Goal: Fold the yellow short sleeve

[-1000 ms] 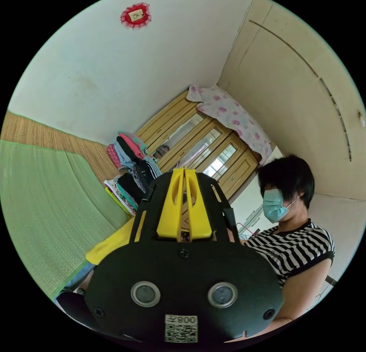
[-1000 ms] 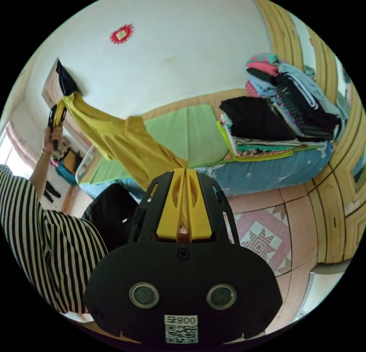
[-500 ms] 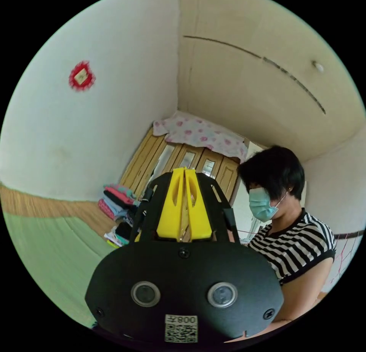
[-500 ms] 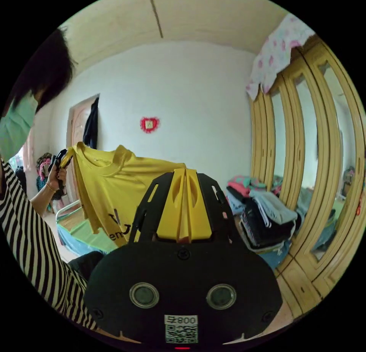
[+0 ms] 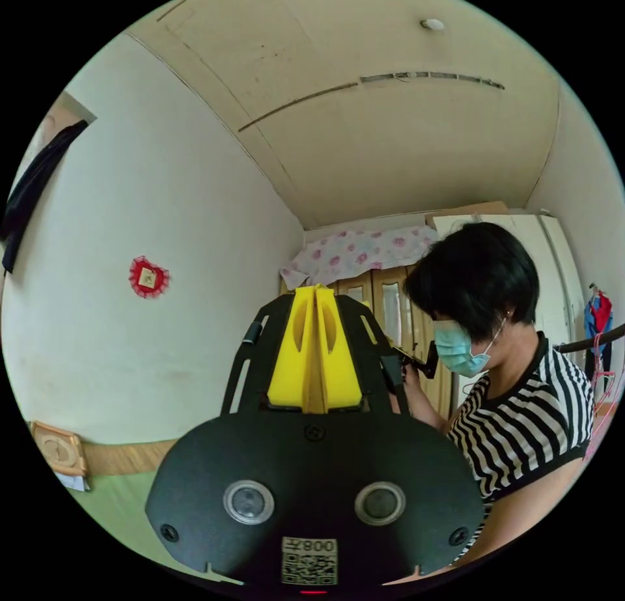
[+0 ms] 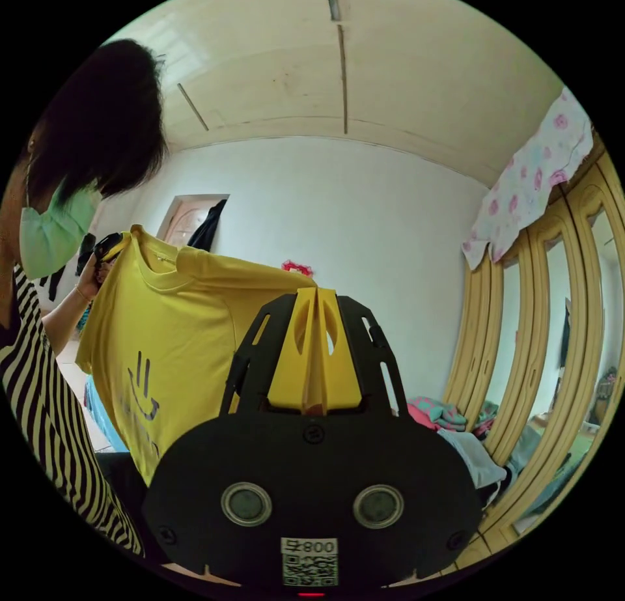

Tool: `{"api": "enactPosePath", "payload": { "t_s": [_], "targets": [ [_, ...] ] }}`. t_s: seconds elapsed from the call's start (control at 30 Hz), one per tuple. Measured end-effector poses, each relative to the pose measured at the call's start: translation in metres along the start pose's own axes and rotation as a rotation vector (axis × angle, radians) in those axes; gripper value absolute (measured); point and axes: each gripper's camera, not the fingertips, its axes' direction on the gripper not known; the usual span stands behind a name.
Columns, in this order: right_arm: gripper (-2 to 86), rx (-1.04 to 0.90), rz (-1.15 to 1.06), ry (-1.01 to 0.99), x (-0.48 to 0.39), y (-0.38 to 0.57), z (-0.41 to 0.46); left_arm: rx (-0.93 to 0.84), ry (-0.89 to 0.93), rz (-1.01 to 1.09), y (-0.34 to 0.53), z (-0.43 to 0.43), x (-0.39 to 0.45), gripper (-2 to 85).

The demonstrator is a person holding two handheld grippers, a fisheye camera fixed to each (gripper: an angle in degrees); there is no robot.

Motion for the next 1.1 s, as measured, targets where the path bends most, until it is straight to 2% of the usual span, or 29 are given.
{"api": "enactPosePath", "payload": {
  "t_s": [0.23, 0.43, 0.5, 0.53, 0.6, 0.63, 0.7, 0.73, 0.8, 0.9, 0.97, 1.1],
  "targets": [
    [0.3, -0.110, 0.059, -0.111, 0.033, 0.003, 0.195, -0.124, -0.144, -0.091, -0.041, 0.034, -0.080, -0.1],
    [0.4, -0.329, 0.123, -0.177, 0.059, 0.038, 0.453, -0.244, -0.235, -0.265, -0.056, 0.092, -0.209, 0.0],
    [0.4, -0.445, 0.128, -0.194, 0.065, 0.064, 0.573, -0.333, -0.321, -0.311, -0.057, 0.123, -0.265, 0.1],
    [0.4, -0.480, 0.132, -0.202, 0.066, 0.072, 0.605, -0.343, -0.340, -0.335, -0.056, 0.129, -0.280, 0.1],
    [0.5, -0.636, 0.149, -0.234, 0.068, 0.116, 0.738, -0.413, -0.409, -0.423, -0.045, 0.160, -0.342, 0.2],
    [0.6, -0.681, 0.160, -0.250, 0.069, 0.129, 0.772, -0.433, -0.441, -0.449, -0.041, 0.167, -0.358, 0.3],
    [0.7, -0.864, 0.230, -0.310, 0.071, 0.190, 0.902, -0.542, -0.516, -0.531, -0.016, 0.196, -0.421, 0.5],
    [0.8, -0.908, 0.244, -0.314, 0.071, 0.206, 0.930, -0.562, -0.537, -0.567, -0.008, 0.201, -0.437, 0.7],
    [0.8, -1.121, 0.266, -0.259, 0.066, 0.275, 1.035, -0.657, -0.567, -0.714, 0.029, 0.217, -0.490, 1.4],
    [1.3, -1.357, 0.203, -0.196, 0.056, 0.352, 1.127, -0.669, -0.594, -0.857, 0.059, 0.214, -0.525, 2.2],
    [2.2, -1.413, 0.204, -0.212, 0.055, 0.382, 1.161, -0.691, -0.622, -0.895, 0.064, 0.206, -0.536, 2.6],
    [5.9, -1.354, 0.292, -0.254, 0.074, 0.400, 1.194, -0.719, -0.677, -0.946, 0.052, 0.173, -0.536, 4.4]
  ]
}}
